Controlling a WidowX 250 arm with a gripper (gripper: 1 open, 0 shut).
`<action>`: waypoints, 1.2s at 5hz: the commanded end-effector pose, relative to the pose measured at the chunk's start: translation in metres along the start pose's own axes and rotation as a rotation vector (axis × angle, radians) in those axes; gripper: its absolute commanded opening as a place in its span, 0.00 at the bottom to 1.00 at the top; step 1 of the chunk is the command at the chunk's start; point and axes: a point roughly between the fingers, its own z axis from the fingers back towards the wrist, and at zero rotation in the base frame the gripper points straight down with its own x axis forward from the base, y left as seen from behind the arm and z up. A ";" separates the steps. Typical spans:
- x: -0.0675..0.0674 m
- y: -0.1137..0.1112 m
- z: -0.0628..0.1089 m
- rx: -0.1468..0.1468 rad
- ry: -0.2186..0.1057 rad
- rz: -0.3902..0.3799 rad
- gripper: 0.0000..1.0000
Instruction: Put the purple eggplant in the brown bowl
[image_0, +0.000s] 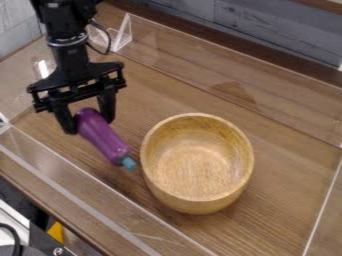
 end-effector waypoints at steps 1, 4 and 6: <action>-0.002 -0.012 0.017 -0.041 -0.048 -0.013 0.00; -0.043 -0.054 0.013 -0.075 -0.040 -0.079 0.00; -0.069 -0.082 -0.001 -0.101 -0.053 -0.164 0.00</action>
